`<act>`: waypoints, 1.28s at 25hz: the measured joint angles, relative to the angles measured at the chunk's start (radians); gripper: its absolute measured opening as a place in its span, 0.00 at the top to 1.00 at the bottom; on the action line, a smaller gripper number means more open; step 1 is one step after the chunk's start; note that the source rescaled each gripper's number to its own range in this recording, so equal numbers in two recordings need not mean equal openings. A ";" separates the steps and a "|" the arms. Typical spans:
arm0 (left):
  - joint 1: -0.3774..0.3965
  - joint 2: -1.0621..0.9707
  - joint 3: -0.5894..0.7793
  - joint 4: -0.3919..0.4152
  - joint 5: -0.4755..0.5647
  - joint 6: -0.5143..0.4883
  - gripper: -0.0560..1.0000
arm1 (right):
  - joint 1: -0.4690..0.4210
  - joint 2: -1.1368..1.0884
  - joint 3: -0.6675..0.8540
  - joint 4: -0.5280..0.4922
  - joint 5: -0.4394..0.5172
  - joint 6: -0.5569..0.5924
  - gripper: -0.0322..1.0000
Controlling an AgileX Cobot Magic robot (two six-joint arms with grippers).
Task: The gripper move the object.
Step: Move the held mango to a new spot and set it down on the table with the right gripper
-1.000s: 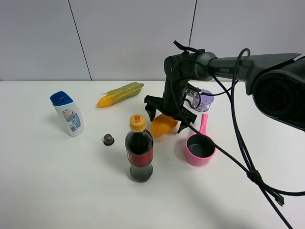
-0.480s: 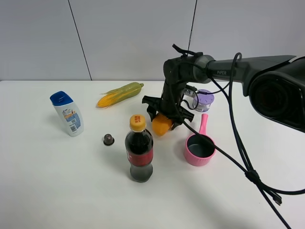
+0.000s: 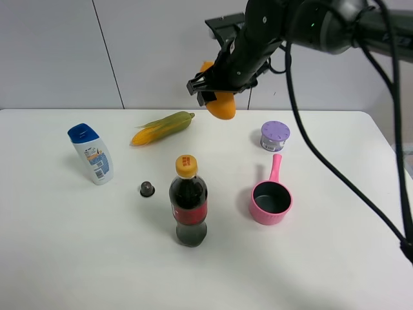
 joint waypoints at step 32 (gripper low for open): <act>0.000 0.000 0.000 0.000 0.000 0.000 0.00 | 0.480 -0.074 -0.079 0.210 0.093 -0.498 0.97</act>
